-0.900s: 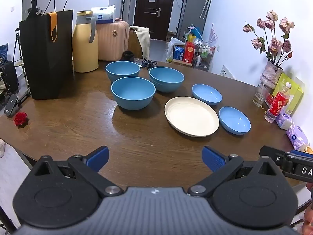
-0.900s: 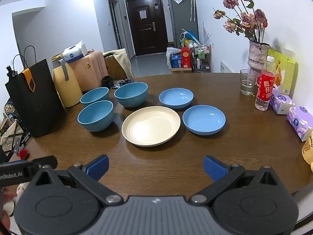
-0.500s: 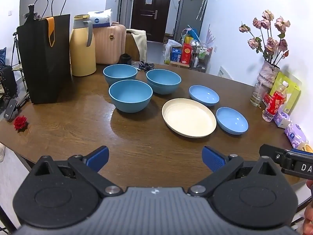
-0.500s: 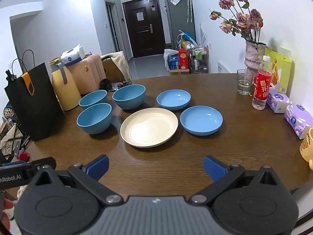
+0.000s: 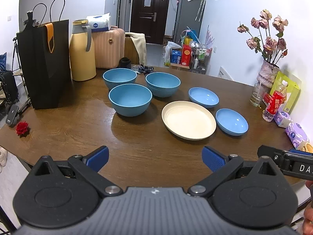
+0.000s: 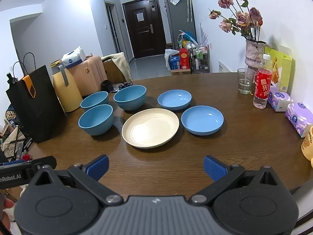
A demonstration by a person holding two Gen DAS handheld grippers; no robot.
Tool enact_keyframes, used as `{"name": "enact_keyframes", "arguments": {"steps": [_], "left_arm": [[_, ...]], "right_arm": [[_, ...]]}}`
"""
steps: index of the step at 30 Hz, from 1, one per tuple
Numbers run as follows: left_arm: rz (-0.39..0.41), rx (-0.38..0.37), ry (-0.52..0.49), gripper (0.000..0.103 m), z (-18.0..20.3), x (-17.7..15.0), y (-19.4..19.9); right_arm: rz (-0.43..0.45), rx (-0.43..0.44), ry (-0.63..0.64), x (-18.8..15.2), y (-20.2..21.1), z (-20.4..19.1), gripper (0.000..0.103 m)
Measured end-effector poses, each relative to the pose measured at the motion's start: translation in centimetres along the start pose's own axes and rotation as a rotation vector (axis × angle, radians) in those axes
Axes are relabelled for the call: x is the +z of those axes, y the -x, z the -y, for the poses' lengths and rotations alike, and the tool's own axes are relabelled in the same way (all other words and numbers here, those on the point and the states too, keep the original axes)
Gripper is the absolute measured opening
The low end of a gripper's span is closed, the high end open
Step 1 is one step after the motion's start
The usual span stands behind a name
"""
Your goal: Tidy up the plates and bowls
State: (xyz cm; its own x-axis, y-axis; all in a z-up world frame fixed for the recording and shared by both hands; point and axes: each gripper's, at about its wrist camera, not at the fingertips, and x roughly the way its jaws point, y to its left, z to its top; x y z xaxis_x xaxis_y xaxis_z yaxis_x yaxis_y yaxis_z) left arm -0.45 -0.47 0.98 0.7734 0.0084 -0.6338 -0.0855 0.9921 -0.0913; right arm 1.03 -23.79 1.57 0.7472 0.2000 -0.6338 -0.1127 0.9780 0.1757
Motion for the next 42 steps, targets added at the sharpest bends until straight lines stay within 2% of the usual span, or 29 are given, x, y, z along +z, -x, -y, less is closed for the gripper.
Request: {"name": "enact_keyframes", "arguments": {"steps": [42], "left_arm": [[0.005,0.015,-0.001,0.103,0.38,0.3,0.2]], "right_arm": [[0.002,0.021,-0.002,0.25,-0.78,-0.01,0.103]]}}
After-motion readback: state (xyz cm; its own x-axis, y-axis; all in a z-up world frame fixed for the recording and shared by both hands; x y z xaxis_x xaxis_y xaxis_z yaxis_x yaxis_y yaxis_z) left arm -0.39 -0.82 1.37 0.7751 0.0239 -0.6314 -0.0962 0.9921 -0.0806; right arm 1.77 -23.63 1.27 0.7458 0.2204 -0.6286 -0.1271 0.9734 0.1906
